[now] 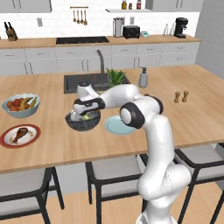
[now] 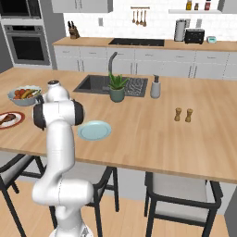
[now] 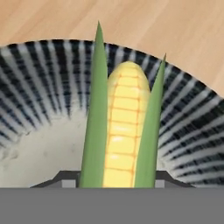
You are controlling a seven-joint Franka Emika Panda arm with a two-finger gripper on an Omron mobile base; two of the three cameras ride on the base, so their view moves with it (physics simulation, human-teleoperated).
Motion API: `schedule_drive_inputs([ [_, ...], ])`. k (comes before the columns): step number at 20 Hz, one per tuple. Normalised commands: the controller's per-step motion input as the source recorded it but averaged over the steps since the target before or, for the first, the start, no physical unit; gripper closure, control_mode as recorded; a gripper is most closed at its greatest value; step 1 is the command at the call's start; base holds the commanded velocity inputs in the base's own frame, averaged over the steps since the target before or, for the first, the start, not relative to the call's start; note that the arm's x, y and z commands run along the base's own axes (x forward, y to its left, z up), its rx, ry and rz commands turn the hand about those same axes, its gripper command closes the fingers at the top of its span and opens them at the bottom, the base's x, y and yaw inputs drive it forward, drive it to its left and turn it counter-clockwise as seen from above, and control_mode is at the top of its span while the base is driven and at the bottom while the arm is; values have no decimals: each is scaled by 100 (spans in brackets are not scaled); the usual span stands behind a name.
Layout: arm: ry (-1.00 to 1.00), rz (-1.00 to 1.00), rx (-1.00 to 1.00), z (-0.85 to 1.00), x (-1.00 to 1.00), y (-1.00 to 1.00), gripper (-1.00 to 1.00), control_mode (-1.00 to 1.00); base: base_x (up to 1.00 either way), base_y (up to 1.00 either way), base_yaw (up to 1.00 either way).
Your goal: Pick the chicken drumstick and corn from their plates and place them in the bowl. Then put the bowl in the fridge.
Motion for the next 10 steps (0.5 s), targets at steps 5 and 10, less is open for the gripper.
schedule_drive_inputs([
  [5, 0, 0, 0, -1, -13, 0, -100, -100, 0, 0, 0],
  [10, -9, 0, 0, 6, -41, 0, -100, -100, 0, 0, 0],
])
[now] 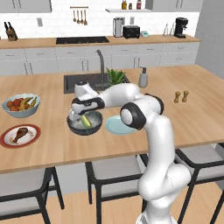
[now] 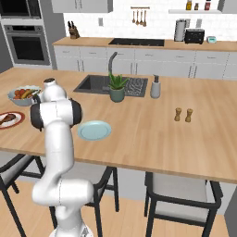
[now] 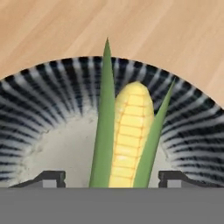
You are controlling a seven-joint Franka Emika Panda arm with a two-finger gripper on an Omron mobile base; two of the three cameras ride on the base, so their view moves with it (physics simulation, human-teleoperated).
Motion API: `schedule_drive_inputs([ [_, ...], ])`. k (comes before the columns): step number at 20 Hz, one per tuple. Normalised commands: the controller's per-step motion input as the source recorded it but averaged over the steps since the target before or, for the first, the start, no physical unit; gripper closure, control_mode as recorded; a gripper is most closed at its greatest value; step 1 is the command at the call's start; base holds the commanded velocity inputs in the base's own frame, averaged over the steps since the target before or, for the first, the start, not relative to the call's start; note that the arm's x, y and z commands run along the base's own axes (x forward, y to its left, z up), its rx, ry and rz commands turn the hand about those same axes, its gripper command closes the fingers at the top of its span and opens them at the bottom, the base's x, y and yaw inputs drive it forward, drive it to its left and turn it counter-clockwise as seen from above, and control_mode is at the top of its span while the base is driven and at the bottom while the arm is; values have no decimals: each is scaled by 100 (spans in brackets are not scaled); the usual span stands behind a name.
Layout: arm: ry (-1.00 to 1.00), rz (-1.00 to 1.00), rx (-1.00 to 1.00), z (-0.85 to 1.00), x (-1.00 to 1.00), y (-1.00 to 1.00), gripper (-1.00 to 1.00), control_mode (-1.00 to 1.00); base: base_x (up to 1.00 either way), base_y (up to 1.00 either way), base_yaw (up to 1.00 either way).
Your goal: Pick the chicken drumstick and corn from their plates and place them in the bowl. Then put the bowl in the fridge.
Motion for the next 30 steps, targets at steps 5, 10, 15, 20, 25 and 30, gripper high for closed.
schedule_drive_inputs([
  [5, -1, -8, 0, 10, -75, -25, -100, -100, 0, 0, 0],
  [10, 0, -17, 7, 52, -92, -59, -100, -100, 0, 0, 0],
  [15, 0, -18, 11, 76, -90, -53, -100, -100, 0, 0, 0],
  [20, 0, -15, 4, 62, -91, -64, -100, -100, 0, 0, 0],
  [25, 0, -11, 2, 64, -89, -49, -100, -100, 0, 0, 0],
  [30, 0, -10, 3, 46, -71, -26, -100, -100, 0, 0, 0],
])
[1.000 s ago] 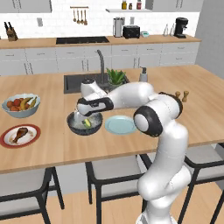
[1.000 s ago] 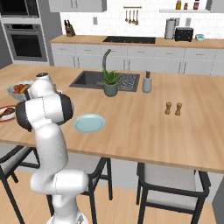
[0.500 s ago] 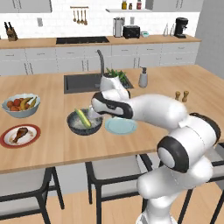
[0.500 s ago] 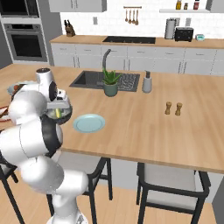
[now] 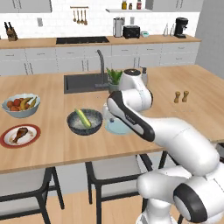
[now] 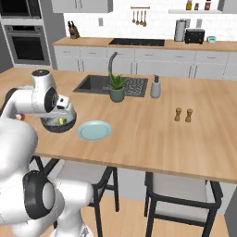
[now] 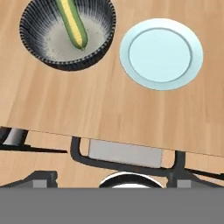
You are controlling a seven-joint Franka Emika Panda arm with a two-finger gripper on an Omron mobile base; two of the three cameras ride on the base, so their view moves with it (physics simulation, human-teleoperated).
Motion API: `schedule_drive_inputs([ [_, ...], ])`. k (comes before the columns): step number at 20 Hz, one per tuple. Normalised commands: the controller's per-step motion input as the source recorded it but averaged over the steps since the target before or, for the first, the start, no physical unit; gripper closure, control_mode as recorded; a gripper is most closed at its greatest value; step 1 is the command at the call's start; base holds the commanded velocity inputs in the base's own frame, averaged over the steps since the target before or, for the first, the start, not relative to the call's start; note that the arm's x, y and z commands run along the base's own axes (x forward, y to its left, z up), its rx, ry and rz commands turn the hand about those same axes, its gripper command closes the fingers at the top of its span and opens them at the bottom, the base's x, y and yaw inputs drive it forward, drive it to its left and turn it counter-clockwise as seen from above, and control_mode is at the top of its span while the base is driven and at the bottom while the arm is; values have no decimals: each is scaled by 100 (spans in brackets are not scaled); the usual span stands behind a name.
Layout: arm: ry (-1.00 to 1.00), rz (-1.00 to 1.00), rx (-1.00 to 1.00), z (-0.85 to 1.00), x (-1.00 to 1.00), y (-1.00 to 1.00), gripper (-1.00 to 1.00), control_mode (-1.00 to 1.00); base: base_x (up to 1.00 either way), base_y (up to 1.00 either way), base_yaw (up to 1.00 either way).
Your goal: Pick the chicken drumstick and corn from their plates and place them in the bowl. Then put the bowl in the fridge.
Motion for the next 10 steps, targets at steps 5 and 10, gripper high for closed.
schedule_drive_inputs([
  [5, 0, 0, 0, 0, 0, 0, -100, 100, -100, 17, -7],
  [10, 0, 0, 0, 0, 0, 0, -100, 100, -78, 99, -11],
])
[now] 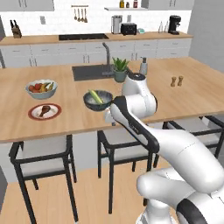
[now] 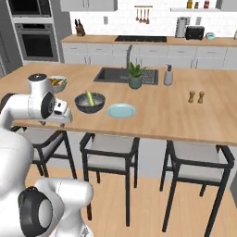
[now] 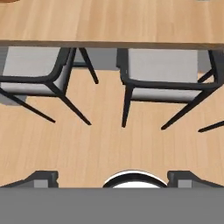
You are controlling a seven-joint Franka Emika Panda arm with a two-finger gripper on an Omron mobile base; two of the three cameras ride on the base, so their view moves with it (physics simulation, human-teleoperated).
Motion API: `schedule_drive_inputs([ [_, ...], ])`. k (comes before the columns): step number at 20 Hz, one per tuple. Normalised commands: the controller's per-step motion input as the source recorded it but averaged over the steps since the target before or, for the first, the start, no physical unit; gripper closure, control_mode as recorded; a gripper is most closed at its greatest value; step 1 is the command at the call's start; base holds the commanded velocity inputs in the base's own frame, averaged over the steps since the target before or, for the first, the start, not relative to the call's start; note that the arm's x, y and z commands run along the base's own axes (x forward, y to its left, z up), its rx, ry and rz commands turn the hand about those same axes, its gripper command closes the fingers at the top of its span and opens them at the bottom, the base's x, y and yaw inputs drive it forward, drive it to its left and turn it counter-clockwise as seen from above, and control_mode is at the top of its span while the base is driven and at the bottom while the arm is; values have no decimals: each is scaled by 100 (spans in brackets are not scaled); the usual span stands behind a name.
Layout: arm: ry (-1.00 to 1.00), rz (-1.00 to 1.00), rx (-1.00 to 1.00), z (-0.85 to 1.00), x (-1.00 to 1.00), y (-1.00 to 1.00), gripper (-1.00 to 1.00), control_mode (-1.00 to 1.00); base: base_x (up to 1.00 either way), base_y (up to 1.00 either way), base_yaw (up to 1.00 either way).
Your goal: Pick the chicken drumstick and corn from their plates and place them in the bowl. Then put the bowl in the fridge.
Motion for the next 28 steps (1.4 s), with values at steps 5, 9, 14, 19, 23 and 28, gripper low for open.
schedule_drive_inputs([
  [5, 0, 0, 0, 0, 0, 0, -100, 100, -4, 100, -18],
  [9, 0, 0, 0, 0, 0, 0, -100, 100, 49, 100, -17],
  [14, 0, 0, 0, 0, 0, 0, -100, 100, 90, 59, -4],
  [19, 0, 0, 0, 0, 0, 0, -100, 100, 99, 53, -2],
  [23, 4, -3, 0, -16, 55, 0, -100, -100, 23, 10, -1],
  [28, 6, -8, 0, -59, 98, 0, -100, -100, 0, 0, 0],
])
